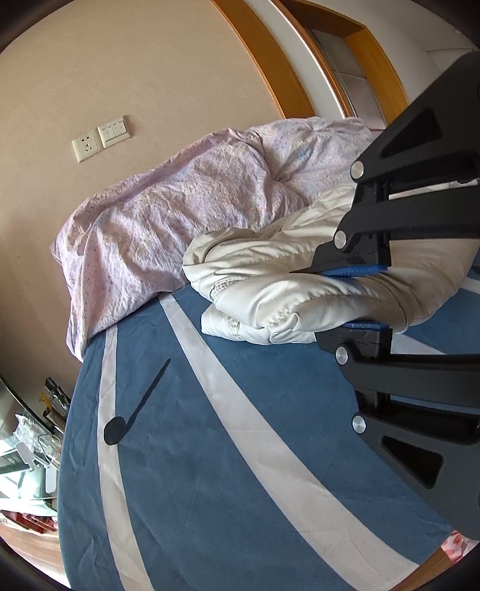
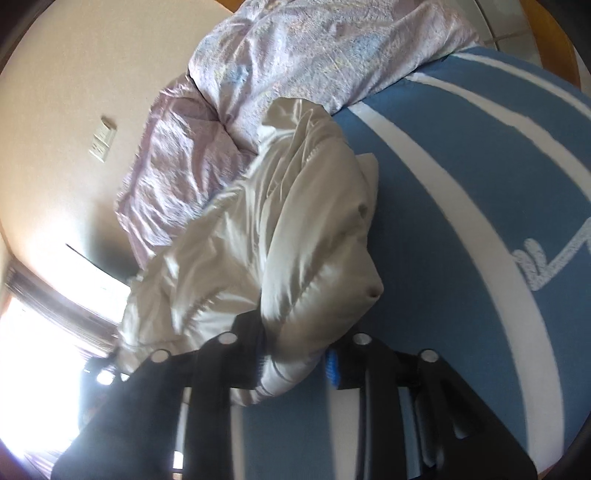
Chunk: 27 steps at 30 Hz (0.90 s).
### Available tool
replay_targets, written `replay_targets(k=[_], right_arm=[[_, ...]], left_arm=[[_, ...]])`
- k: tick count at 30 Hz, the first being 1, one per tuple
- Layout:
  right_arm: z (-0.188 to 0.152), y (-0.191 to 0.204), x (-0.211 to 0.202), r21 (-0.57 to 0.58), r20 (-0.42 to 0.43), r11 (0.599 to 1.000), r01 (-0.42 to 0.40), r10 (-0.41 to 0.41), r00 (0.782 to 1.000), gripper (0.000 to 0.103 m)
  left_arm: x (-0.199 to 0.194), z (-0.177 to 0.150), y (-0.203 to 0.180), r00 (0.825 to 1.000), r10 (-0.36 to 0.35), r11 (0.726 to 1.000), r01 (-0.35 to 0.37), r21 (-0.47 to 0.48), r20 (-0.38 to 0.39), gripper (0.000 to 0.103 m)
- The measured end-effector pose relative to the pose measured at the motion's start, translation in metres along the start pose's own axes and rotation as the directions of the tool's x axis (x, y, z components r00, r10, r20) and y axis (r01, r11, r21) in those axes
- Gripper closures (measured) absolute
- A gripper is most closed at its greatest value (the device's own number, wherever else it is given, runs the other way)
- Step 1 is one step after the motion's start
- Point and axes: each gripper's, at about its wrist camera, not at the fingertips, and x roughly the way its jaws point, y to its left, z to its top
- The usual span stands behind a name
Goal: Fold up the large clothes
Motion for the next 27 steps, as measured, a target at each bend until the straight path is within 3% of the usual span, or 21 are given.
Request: replay_targets(k=[2,4,6,8,9,11,13,16,21,27], right_arm=[[-0.002,0.003,-0.004,-0.030,0.016,0.997,0.078,-0.077,0.997,0.057],[-0.001,0.009,-0.016,-0.060,0.099,0.982,0.181,-0.175,0.980,0.040],[0.003,0.021,-0.035,-0.096,0.236,0.949,0.302,-0.273,0.933,0.034],[0.008,0.039,-0.043,-0.133,0.308,0.921,0.365,-0.312,0.899,0.034],[0.011,0.048,-0.042,-0.162,0.323,0.912,0.378,-0.313,0.893,0.034],[0.014,0.076,-0.030,-0.265,0.329,0.883,0.387,-0.295,0.897,0.034],[0.013,0.106,-0.007,-0.362,0.299,0.861,0.357,-0.256,0.919,0.033],[0.004,0.146,0.029,-0.483,0.250,0.813,0.325,-0.228,0.941,0.033],[-0.015,0.188,0.080,-0.605,0.238,0.719,0.342,-0.246,0.940,0.033],[-0.032,0.194,0.119,-0.645,0.260,0.638,0.421,-0.335,0.905,0.031]], left_arm=[[0.002,0.000,0.000,1.000,0.024,1.000,-0.024,0.014,-0.007,0.078],[0.004,-0.001,-0.002,0.999,0.045,0.998,-0.045,0.038,-0.003,0.068],[0.004,-0.002,-0.002,0.998,0.063,0.996,-0.063,0.061,0.002,0.053],[0.002,-0.004,-0.002,0.998,0.068,0.995,-0.069,0.078,0.015,0.034],[0.000,-0.004,-0.003,0.997,0.069,0.994,-0.070,0.087,0.022,0.032],[-0.003,-0.006,-0.005,0.996,0.074,0.991,-0.078,0.110,0.039,0.022],[-0.005,-0.007,-0.006,0.995,0.086,0.988,-0.093,0.121,0.056,0.015],[-0.004,-0.010,-0.007,0.993,0.105,0.984,-0.113,0.137,0.063,0.014],[-0.003,-0.019,-0.009,0.985,0.144,0.974,-0.159,0.162,0.100,0.009],[0.010,-0.022,-0.012,0.987,0.144,0.972,-0.154,0.177,0.071,0.006]])
